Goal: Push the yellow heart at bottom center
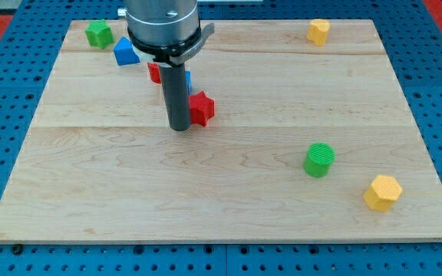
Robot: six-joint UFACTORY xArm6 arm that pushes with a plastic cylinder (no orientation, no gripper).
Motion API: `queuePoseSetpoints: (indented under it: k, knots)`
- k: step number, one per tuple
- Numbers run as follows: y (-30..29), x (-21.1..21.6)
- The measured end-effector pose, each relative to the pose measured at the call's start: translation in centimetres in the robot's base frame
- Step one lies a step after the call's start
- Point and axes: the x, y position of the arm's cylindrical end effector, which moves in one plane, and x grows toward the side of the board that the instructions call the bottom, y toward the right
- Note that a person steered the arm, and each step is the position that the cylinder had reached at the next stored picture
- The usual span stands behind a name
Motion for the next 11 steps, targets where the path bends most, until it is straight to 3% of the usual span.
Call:
queuePoseSetpoints:
  k: [2, 3, 4, 6, 7, 8, 9, 11]
  knots:
    - [3.6, -0.5]
    - [14.4, 0.5]
    - [24.8, -3.2]
    - [35.7, -18.4]
    - [32.9, -23.5]
    - [24.3, -23.3]
    - [20.1, -20.5]
    - [18.9, -18.9]
